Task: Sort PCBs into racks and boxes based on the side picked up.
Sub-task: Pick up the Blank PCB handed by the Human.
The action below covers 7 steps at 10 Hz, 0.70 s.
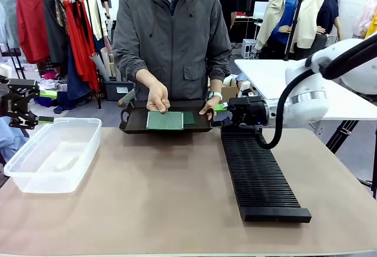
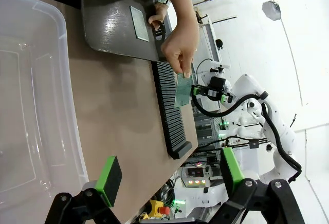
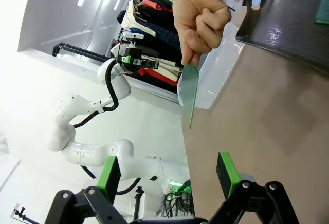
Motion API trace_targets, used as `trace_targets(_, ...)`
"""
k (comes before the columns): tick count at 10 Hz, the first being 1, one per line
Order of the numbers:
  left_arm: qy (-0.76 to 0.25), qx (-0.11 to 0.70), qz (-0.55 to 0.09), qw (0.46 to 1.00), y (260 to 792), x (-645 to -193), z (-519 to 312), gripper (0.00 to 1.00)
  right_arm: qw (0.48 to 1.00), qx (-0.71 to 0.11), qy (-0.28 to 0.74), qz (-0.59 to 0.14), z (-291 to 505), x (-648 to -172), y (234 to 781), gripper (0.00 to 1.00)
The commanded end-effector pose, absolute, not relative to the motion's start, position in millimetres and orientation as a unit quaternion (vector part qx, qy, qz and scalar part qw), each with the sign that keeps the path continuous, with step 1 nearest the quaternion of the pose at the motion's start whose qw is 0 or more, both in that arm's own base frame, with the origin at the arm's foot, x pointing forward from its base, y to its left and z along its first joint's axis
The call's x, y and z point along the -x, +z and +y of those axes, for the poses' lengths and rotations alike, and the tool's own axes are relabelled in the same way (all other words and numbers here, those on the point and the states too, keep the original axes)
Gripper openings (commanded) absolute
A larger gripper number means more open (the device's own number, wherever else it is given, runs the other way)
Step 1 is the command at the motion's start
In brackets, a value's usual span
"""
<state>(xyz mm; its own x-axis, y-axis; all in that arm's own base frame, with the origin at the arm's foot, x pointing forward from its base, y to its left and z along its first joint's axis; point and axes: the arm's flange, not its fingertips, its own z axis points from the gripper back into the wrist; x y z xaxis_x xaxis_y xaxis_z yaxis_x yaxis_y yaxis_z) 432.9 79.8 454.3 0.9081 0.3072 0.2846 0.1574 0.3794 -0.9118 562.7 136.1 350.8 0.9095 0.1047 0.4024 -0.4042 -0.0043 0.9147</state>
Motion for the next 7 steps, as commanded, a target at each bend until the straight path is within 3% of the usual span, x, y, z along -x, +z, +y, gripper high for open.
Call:
trace_targets(1, 0.045, 0.558, -0.208, 0.802, 455.6, -432.5, 80.7, 1.0, 0.691, -0.691, 0.179, -0.119, 158.5, -580.3, 342.3, 1.0)
trace_targets(7, 0.045, 0.558, -0.208, 0.802, 455.6, -432.5, 80.7, 1.0, 0.683, -0.704, 0.16, -0.11, 227.9, -599.6, 323.8, 1.0)
